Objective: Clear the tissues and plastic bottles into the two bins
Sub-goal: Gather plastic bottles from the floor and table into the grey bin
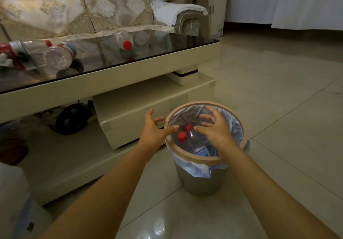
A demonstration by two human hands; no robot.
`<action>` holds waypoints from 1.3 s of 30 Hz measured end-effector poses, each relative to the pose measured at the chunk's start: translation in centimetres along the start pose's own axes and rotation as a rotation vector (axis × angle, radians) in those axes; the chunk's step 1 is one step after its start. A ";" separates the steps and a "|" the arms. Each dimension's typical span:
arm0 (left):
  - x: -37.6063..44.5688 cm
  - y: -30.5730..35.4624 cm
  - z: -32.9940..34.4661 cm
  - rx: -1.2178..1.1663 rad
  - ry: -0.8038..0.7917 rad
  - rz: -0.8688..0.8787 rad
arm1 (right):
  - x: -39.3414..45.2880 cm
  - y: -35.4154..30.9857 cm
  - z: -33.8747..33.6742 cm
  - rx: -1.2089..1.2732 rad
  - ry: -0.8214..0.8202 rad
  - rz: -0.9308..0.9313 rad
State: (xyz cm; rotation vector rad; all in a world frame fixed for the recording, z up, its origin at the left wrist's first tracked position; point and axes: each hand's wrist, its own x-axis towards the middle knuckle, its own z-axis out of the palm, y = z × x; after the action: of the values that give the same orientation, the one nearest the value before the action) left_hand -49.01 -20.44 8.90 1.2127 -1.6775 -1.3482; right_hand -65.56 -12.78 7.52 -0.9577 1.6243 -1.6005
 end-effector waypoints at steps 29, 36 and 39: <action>-2.8 12.1 -23.6 0.168 0.309 0.265 | 2.0 -17.6 13.7 -0.224 -0.480 -0.290; 5.1 14.1 -28.2 0.114 0.423 0.185 | 3.2 -19.0 16.8 -0.269 -0.463 -0.308; 8.2 14.6 -28.6 0.225 0.366 0.142 | 3.3 -18.4 16.2 -0.349 -0.454 -0.290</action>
State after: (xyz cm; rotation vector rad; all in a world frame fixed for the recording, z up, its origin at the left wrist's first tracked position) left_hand -29.92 -37.71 29.72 1.3450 -1.6407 -0.8095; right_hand -52.42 -23.72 25.40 -1.6678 1.5091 -1.1646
